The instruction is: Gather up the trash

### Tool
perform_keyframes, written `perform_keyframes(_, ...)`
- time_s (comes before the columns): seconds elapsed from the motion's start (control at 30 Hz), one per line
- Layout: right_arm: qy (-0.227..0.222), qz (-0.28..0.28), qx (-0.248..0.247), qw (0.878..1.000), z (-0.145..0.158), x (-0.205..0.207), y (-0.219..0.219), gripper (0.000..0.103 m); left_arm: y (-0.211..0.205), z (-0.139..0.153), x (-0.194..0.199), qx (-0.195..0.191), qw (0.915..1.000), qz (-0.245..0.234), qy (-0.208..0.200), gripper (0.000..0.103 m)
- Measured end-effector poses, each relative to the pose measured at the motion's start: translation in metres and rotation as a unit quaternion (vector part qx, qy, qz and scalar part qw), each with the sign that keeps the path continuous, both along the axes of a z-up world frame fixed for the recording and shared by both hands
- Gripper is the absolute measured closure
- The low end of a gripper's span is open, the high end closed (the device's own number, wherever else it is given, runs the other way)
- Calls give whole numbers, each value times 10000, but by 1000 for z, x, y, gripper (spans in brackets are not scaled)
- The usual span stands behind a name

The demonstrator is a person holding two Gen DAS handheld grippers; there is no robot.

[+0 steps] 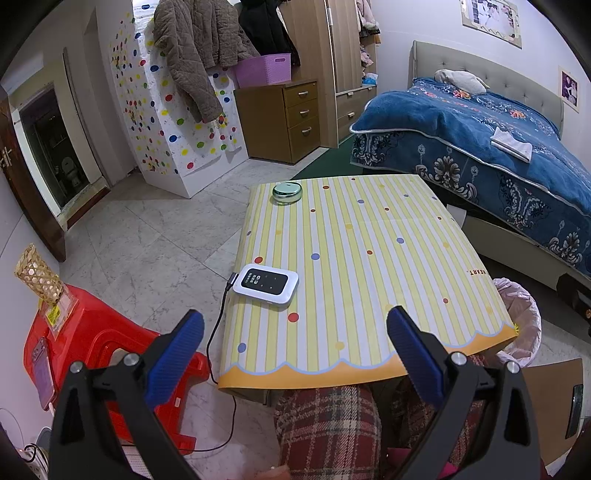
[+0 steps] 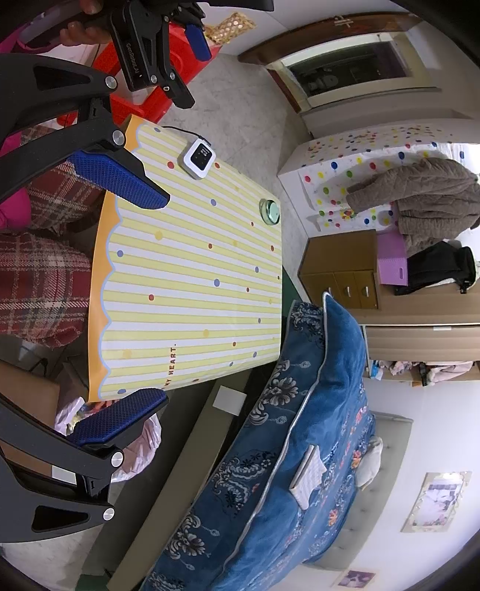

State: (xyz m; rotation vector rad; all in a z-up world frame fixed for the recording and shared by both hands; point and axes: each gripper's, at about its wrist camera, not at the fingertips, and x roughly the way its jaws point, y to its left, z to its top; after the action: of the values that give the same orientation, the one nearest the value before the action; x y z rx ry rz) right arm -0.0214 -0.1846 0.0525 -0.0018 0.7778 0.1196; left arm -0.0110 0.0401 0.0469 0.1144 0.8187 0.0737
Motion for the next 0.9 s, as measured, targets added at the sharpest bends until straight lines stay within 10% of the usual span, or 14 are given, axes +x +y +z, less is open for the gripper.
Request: perform_keyframes(0.9,39,-88,85,9999,-7,0,-8,7,-9,-3,-2,55,9999,-85,50,7)
